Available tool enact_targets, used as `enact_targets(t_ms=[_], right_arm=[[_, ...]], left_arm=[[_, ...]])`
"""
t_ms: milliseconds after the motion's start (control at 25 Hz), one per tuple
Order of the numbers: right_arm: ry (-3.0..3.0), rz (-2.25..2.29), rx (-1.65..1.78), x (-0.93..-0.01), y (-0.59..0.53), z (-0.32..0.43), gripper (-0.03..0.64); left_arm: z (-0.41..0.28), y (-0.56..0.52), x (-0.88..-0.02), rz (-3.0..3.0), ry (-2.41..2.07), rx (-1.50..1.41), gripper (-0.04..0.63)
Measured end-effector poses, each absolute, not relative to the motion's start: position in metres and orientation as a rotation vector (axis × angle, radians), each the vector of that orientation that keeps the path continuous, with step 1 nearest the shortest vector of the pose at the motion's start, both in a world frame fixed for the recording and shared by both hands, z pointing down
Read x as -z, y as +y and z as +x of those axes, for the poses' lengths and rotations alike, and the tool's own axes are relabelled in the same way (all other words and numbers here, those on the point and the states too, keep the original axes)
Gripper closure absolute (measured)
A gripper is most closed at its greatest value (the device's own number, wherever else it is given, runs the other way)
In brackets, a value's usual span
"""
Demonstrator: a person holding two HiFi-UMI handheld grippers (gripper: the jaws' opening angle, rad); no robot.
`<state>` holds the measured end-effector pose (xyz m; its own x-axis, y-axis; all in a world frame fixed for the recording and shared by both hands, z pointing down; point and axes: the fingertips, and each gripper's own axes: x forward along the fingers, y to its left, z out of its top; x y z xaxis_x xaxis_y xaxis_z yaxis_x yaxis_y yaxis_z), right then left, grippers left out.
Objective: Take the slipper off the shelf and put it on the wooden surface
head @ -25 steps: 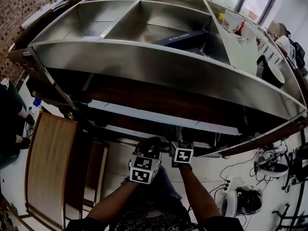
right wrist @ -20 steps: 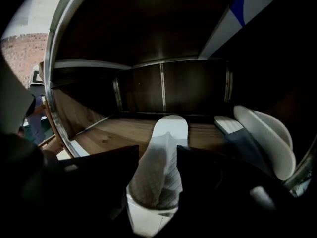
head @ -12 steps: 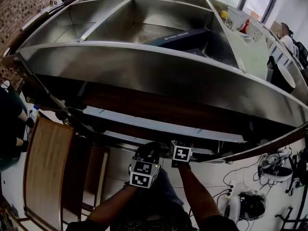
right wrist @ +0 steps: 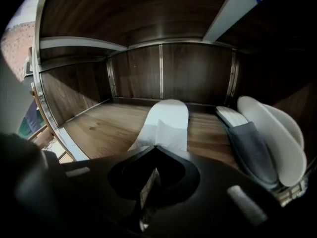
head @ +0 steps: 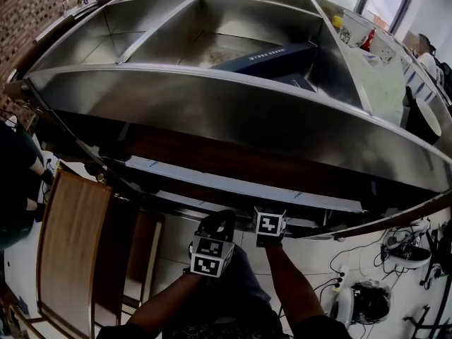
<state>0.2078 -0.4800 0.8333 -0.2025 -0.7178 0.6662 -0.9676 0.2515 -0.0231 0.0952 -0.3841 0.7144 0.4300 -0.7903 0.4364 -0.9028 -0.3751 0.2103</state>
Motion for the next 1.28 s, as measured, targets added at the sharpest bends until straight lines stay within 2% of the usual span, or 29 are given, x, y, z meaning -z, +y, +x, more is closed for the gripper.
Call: enact_targets(t_ms=[1280], right_arm=[[-2.062,1.459,-0.679,-0.71,-0.34,0.167,0.611]], left_arm=[[0.074,-0.278,-0.614,2.199,-1.452,-0.361,0.589]])
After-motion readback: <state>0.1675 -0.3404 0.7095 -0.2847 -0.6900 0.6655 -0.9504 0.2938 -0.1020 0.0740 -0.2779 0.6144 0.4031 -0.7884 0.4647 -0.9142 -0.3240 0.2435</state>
